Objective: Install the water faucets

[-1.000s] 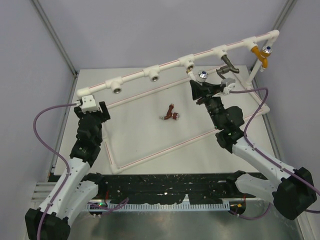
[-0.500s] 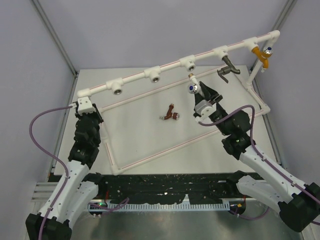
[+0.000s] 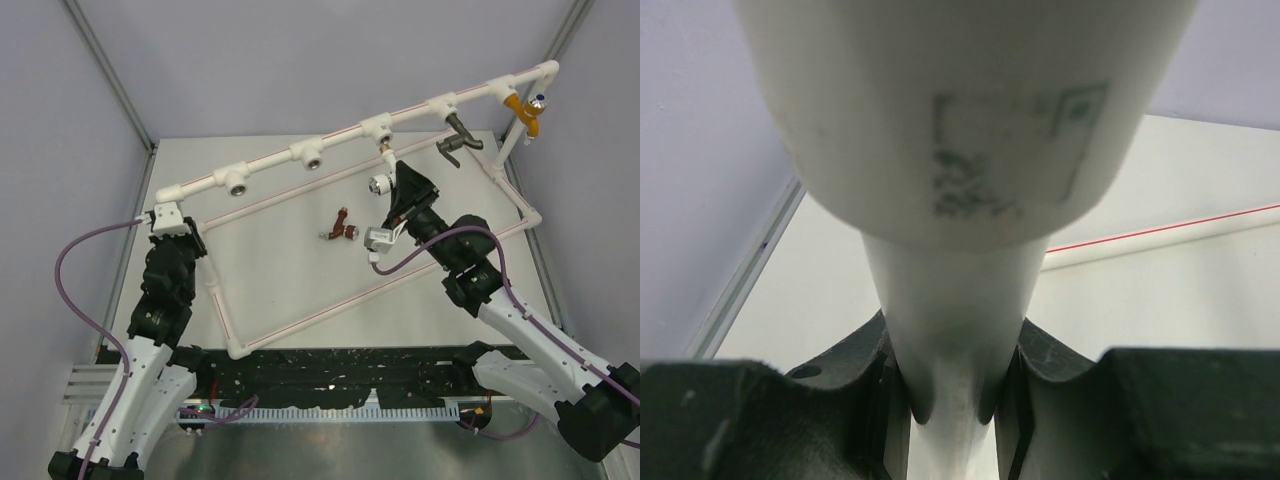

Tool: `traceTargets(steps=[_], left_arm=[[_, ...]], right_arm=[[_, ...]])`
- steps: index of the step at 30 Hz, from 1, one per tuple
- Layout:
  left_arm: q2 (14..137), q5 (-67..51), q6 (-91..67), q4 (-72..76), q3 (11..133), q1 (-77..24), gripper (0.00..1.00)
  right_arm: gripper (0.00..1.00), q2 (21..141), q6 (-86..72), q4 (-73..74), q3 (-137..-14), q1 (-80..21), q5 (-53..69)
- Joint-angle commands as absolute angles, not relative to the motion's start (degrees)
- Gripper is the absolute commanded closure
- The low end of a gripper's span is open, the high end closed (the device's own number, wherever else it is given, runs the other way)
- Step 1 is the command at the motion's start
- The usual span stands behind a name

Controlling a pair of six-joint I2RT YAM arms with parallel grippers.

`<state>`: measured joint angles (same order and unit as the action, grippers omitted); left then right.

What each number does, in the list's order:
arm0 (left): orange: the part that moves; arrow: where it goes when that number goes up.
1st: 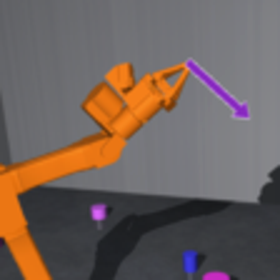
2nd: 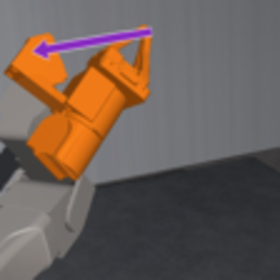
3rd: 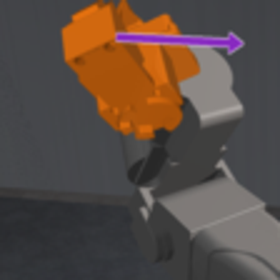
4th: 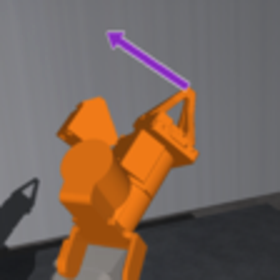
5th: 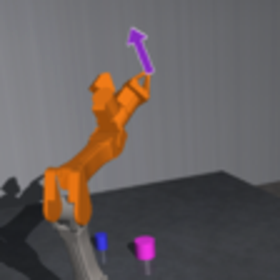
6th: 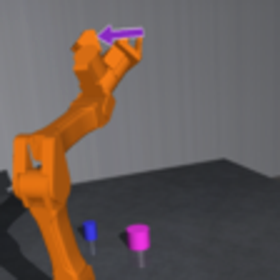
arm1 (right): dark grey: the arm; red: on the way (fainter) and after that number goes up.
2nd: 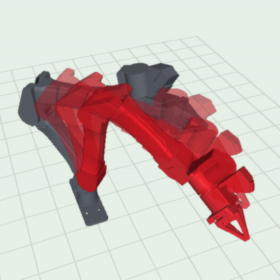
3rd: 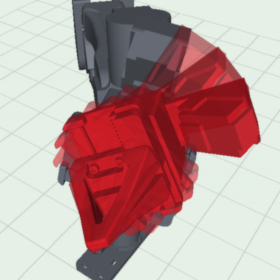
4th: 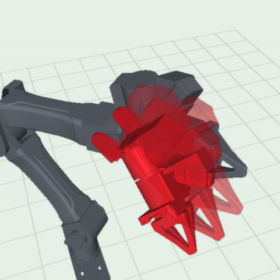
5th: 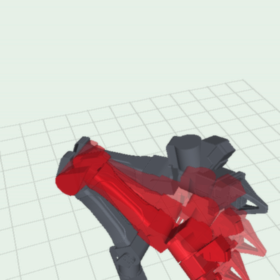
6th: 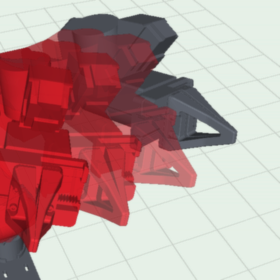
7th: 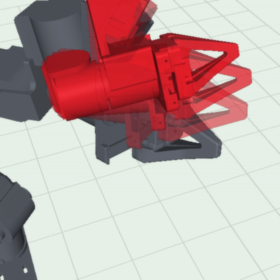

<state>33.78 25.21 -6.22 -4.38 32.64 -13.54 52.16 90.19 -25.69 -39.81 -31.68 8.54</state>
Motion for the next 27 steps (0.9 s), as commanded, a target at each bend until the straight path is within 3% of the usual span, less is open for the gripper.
traceTargets(steps=[1,27], left_arm=[[34.3,25.7,-7.8,-9.7,33.8,-13.4,1.00],[35.0,25.1,-2.9,-7.8,34.5,-13.9,1.00]], right_arm=[[0.95,53.1,100.1,-26.5,-44.7,-31.9,6.8],[0.95,56.1,98.0,-28.3,-42.5,-28.3,5.0]])
